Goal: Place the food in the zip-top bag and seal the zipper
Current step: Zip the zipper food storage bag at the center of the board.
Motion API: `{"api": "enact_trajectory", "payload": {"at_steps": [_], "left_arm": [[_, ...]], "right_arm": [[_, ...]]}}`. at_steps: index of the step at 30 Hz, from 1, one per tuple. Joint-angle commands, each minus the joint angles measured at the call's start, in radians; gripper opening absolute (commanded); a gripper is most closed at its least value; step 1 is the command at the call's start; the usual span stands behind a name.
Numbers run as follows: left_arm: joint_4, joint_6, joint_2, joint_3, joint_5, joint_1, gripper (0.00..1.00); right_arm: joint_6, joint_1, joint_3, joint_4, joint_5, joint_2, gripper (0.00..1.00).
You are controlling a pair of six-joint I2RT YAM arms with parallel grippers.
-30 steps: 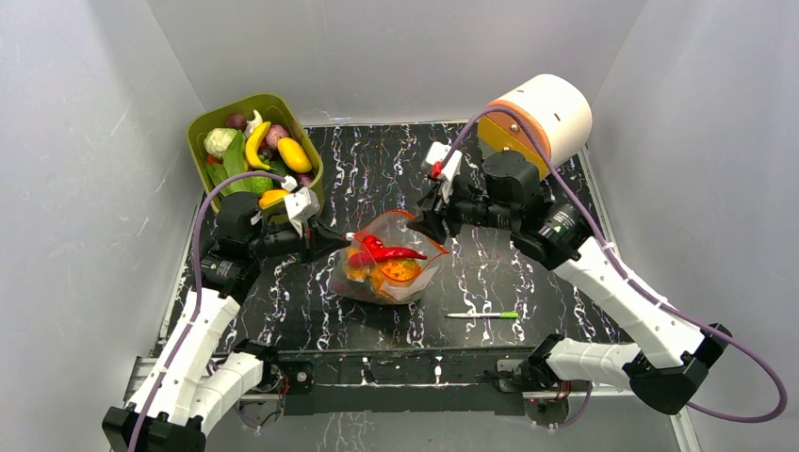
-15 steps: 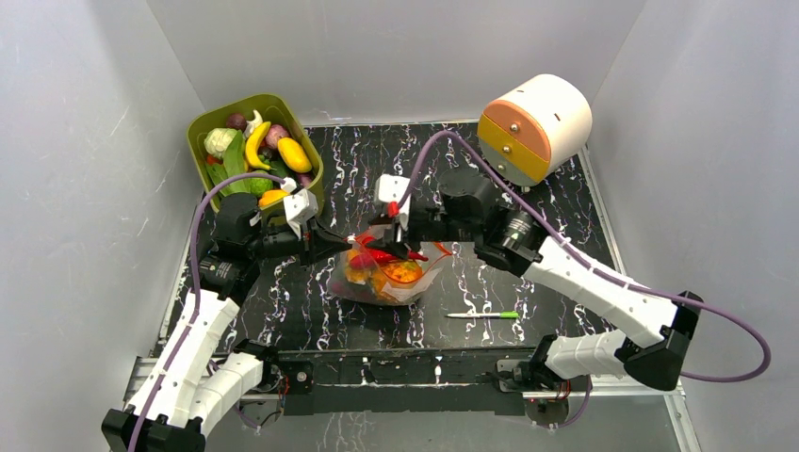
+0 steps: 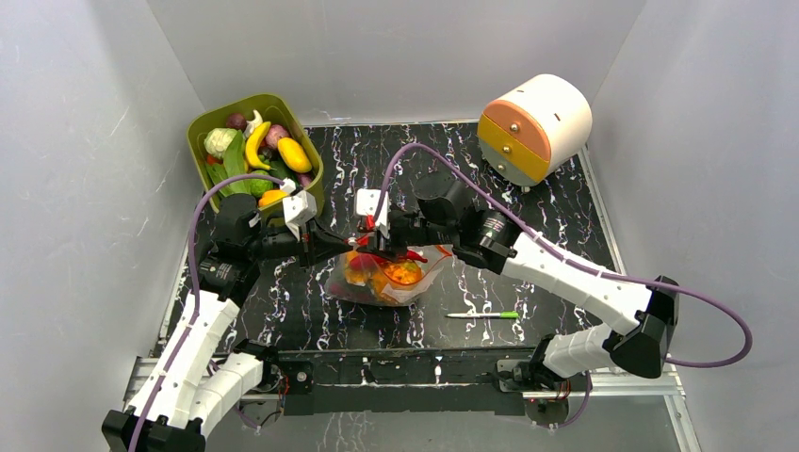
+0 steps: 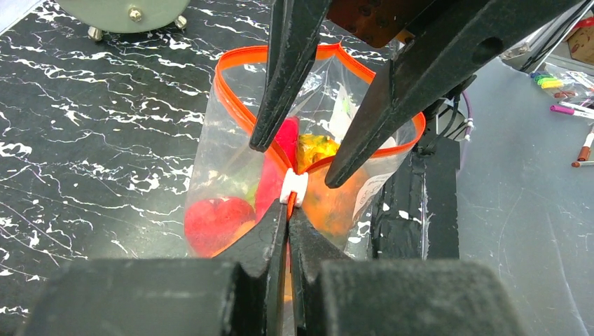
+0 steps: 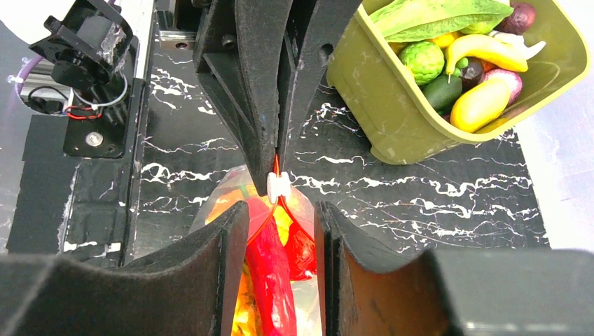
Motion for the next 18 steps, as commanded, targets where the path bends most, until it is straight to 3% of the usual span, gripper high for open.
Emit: {"api": "enact_trajectory", "payload": {"at_steps": [1, 9, 18], "left_arm": [[0.054, -0.004, -0.021, -0.002, 0.049, 0.000, 0.00], [0.065, -0.012, -0.017, 0.000, 0.060, 0.000, 0.00], [0.070, 0.000, -0.015, -0.013, 0.068, 0.000, 0.00]], "right_arm": [[-0.017, 0.013, 0.047, 0.070, 0.015, 0.011, 0.38], [-0.021, 0.026, 0.054, 0.074, 0.021, 0.022, 0.36], [-0.019, 0.032, 0.047, 0.082, 0.019, 0.025, 0.17]]}}
